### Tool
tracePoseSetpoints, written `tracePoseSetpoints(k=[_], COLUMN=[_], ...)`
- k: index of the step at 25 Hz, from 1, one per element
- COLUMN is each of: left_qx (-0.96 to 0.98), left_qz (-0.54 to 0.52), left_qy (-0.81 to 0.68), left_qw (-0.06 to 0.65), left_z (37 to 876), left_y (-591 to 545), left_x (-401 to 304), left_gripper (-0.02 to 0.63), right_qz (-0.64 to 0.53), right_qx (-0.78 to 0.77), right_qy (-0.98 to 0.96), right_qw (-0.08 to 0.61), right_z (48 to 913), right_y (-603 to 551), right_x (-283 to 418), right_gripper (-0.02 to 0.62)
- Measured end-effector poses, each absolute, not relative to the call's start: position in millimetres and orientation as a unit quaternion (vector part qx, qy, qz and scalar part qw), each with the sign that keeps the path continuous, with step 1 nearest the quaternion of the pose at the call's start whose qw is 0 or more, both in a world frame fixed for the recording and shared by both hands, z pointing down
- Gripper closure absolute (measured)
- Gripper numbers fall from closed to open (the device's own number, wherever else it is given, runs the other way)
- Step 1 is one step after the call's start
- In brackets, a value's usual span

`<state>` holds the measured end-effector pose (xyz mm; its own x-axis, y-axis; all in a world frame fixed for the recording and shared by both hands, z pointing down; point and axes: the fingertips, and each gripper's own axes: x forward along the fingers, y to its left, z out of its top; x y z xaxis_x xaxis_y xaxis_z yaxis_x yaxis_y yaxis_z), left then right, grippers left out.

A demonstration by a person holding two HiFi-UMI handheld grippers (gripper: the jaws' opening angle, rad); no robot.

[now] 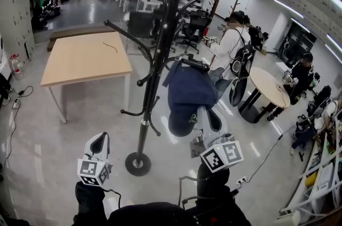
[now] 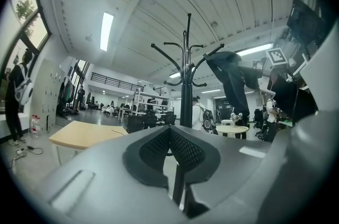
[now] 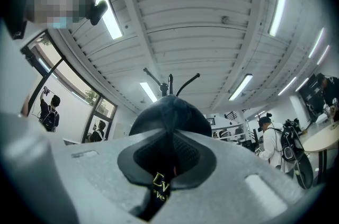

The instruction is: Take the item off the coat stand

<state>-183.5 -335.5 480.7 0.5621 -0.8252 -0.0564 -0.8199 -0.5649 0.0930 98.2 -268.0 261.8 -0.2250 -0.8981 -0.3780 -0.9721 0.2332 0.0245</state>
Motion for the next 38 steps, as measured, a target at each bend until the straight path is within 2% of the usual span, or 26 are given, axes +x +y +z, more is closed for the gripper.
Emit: tracePoseSetpoints(k=[38], left_qx=[0.891], left_qz=[-0.041], left_qy=[-0.452], left_qw=[0.027], left_z=[489.4], left_y=[-334.1], left_x=[-175.4], left_gripper=[0.603], right_qz=[0.167], right_qx=[-0.613], right_qy=[0.755], right_qw=[0.163], right_z=[234.2], right_y=[-211.8], right_x=[105.1], right_gripper=[0.588])
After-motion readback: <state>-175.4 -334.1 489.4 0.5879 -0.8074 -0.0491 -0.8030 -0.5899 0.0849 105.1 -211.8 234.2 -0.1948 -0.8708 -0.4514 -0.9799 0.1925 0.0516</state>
